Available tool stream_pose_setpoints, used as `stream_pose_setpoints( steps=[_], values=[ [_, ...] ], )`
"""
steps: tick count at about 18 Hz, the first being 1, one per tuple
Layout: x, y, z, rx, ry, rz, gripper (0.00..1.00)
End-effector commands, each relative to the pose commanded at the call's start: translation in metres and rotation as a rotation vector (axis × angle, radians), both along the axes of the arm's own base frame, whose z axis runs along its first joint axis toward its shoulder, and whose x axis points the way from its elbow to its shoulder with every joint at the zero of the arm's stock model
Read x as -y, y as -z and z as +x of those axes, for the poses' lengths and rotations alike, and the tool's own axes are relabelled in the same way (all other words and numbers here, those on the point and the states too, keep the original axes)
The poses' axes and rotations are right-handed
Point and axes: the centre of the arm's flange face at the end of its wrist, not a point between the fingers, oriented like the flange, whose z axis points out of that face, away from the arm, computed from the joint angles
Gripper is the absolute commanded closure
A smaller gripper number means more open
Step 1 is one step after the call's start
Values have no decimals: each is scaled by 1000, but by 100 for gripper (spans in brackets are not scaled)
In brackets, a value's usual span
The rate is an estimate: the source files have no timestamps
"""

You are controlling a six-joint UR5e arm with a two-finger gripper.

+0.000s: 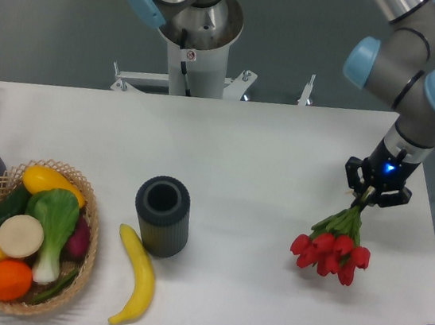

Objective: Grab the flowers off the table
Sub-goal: 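Lift the gripped red tulips up off the table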

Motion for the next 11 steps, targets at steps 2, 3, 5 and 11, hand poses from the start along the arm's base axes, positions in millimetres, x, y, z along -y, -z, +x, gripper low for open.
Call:
stream_pose_setpoints(
  steps=[2,3,5,11],
  values=[
    [1,-19,4,-28,-4,14,79],
    [0,-30,5,-41,-12,32,79],
    [-5,-60,6,-80,-49,93,79],
    [-9,-114,14,-53,-127,372,79]
  ],
)
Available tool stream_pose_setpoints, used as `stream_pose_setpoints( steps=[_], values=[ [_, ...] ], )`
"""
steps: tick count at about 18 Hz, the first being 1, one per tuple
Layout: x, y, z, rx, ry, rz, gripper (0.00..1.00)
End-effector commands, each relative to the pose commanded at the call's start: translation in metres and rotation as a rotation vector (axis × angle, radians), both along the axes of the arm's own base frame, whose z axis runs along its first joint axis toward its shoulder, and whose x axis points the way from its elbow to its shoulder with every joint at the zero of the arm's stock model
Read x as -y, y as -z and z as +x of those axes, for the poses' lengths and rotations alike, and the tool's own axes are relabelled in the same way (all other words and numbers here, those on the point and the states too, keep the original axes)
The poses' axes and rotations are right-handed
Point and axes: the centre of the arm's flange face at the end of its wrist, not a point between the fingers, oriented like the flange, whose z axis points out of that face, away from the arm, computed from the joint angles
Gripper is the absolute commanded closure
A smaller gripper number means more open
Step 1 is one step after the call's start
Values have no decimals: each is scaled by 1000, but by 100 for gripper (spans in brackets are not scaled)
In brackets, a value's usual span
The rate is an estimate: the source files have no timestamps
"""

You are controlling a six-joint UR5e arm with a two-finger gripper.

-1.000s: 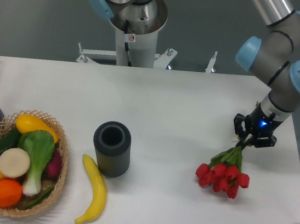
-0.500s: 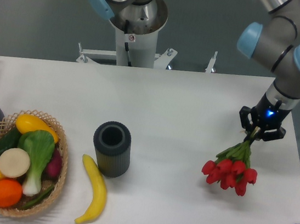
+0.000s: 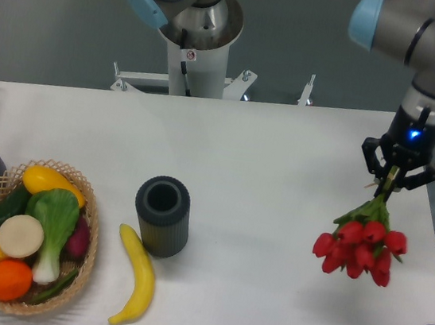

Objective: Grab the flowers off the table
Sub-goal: 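Lift the gripped red tulips up off the table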

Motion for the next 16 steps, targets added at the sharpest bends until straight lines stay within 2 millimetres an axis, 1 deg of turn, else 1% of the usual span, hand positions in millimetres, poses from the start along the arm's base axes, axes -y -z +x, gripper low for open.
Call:
stream_pose_setpoints(
  steps=[2,3,4,6,8,16],
  values=[
    [5,-18,4,3,-9,75,79],
    [4,-25,7,4,-2,114,79],
    [4,-29,9,10,5,154,79],
    [13,-37,11,19,-14,192,79],
    [19,-42,12,13,-20,205,79],
    [20,-43,12,19,-17,227,79]
  ],
)
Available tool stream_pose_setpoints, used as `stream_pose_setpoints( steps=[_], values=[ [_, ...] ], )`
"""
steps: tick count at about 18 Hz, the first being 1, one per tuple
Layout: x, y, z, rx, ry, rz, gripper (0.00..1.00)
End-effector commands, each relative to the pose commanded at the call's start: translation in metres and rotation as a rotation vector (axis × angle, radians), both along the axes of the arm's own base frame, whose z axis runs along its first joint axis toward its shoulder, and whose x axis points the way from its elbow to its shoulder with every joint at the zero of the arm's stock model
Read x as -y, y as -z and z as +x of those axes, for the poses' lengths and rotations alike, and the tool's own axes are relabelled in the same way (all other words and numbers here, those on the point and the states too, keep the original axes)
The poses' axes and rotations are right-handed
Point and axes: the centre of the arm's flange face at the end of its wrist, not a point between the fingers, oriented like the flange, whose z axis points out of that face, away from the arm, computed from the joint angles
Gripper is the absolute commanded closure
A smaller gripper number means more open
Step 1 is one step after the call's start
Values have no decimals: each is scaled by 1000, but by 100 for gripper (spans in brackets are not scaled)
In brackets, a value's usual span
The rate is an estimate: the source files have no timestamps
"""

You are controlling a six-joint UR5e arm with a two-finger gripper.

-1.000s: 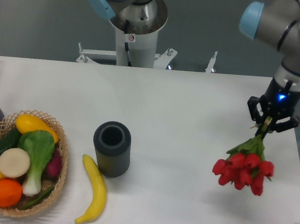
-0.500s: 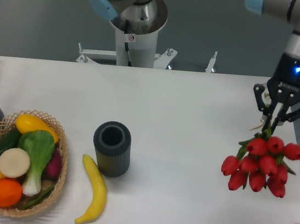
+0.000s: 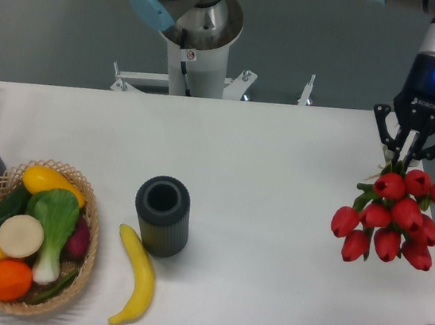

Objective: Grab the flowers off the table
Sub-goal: 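Lift the gripped red tulips up off the table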

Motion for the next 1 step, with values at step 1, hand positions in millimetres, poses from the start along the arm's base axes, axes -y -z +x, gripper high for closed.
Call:
stream_pose_setpoints(
  steps=[1],
  values=[
    [1,1,0,0,-1,0,79]
  ],
)
